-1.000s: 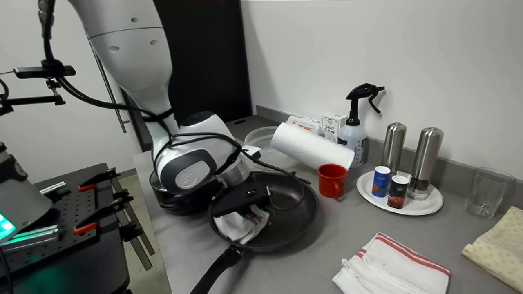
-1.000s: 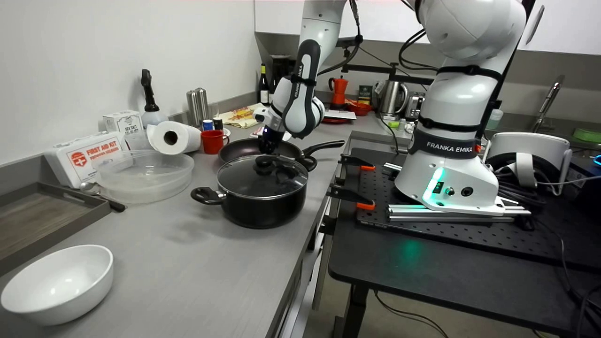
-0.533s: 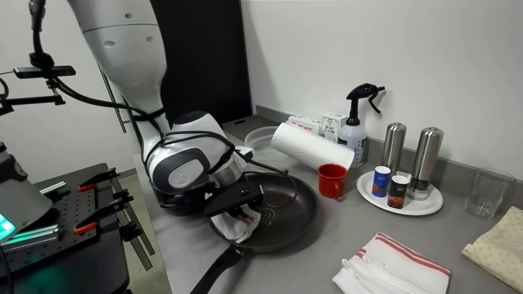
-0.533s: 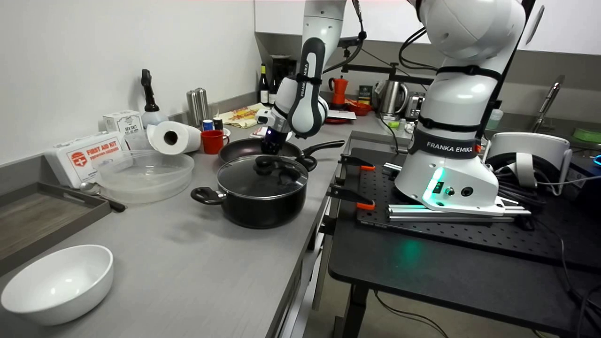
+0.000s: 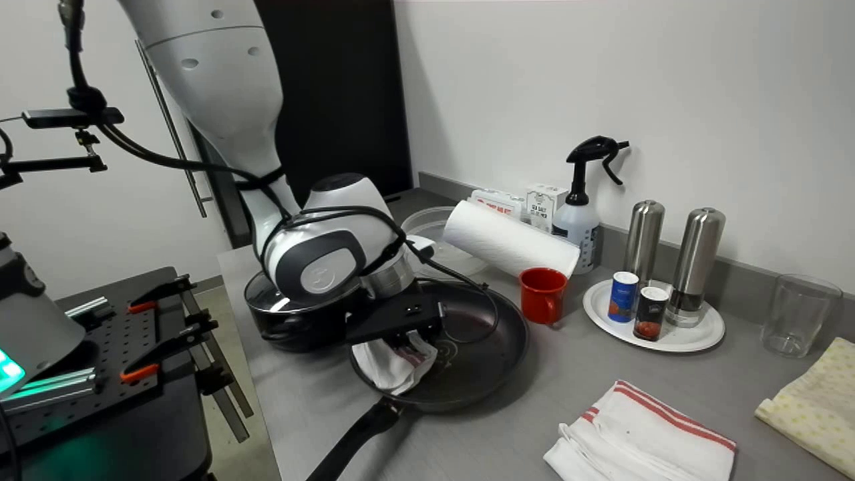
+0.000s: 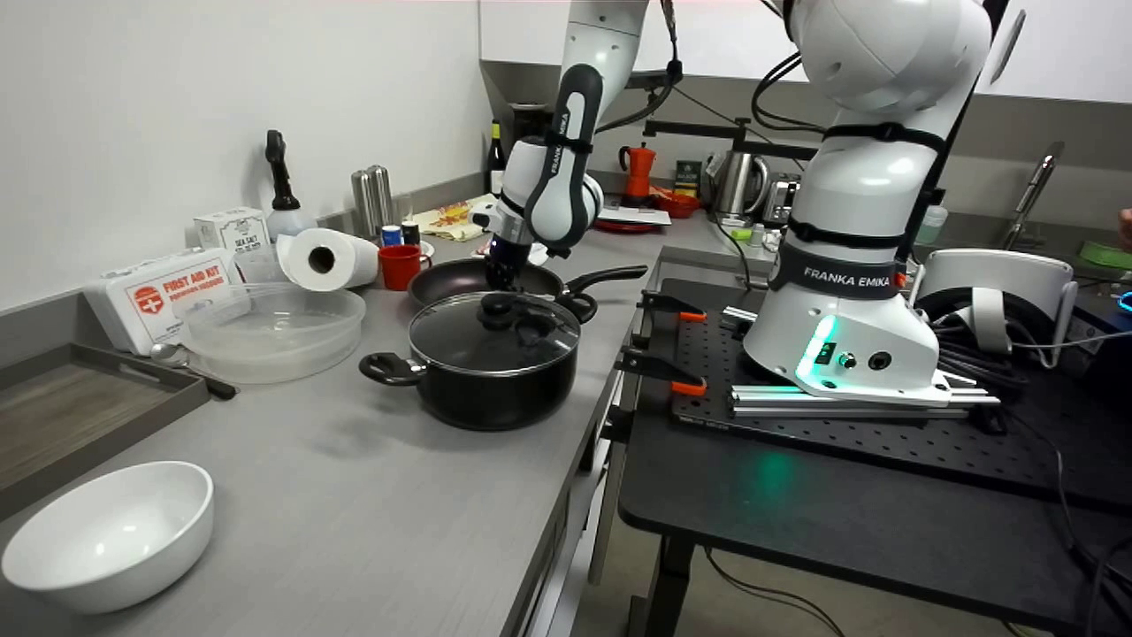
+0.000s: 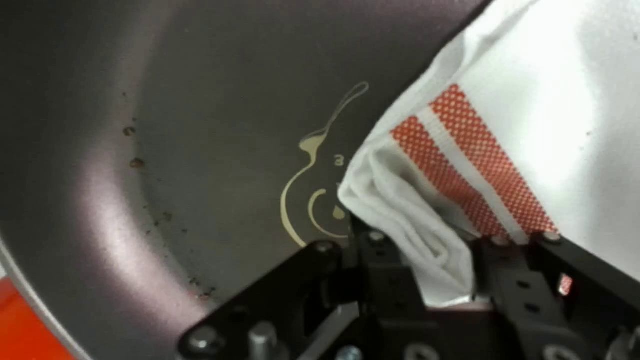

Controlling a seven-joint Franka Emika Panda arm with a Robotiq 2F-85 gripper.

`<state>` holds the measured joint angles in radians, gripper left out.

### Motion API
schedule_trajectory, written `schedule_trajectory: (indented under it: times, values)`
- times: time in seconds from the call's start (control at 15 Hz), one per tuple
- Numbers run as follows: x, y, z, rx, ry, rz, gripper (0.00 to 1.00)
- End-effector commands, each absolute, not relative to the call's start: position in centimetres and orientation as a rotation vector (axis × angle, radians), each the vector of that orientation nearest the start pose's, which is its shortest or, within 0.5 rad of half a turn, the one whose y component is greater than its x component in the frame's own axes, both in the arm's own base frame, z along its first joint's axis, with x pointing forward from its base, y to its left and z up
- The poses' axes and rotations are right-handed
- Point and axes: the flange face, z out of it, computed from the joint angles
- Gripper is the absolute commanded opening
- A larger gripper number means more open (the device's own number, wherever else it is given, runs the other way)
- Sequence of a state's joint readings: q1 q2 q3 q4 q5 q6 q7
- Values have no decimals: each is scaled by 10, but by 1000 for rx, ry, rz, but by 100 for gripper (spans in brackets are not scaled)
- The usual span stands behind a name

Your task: Use one white and red towel to wipe the black pan.

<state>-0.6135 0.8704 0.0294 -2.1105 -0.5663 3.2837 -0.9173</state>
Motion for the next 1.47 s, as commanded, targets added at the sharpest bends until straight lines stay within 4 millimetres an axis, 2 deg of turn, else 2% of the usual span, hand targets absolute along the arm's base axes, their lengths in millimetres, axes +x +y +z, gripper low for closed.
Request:
schedule_trajectory:
  times: [0.0, 0.47, 0.8, 1.07, 1.4]
  values:
    - [516, -269, 24, -3040, -1257, -349, 3]
    - [567, -314, 42, -3130, -970, -348, 3]
    - [590, -350, 60, -3183, -783, -386, 3]
    - [593, -374, 72, -3200, -668, -426, 3]
    - [570, -399, 96, -3116, -542, -499, 3]
